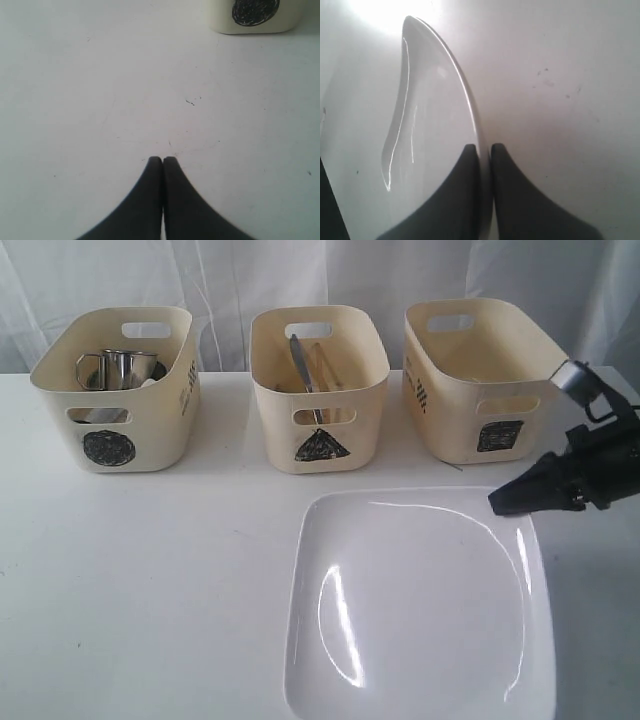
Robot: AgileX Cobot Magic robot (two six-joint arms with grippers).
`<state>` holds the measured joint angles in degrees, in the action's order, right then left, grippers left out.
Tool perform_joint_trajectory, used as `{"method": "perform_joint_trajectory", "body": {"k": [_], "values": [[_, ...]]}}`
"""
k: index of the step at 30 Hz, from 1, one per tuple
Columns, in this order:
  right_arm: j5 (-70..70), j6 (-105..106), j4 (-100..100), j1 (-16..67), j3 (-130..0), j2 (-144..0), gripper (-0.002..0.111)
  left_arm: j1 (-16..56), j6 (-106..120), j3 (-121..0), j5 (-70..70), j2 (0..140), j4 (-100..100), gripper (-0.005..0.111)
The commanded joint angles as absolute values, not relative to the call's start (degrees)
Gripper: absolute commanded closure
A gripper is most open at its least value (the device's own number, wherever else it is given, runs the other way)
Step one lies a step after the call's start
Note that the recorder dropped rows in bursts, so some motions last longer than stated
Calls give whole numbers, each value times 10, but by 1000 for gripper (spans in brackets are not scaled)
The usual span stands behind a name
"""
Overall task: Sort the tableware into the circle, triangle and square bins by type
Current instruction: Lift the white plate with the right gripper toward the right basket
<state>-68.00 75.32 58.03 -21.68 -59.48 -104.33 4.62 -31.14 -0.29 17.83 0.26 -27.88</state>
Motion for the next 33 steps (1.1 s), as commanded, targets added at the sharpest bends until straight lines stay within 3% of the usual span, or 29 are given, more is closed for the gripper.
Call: {"method": "perform_joint_trajectory", "body": {"k": [1, 23, 33], "values": [[-700, 665, 607, -218, -647, -993, 108, 45, -312, 0, 180, 0, -279, 107], [-700, 468, 574, -225, -925, -955, 108, 45, -312, 0, 180, 0, -279, 107], [-671, 443, 585, -297, -1054, -969, 108, 45, -312, 0, 180, 0, -279, 107]]}}
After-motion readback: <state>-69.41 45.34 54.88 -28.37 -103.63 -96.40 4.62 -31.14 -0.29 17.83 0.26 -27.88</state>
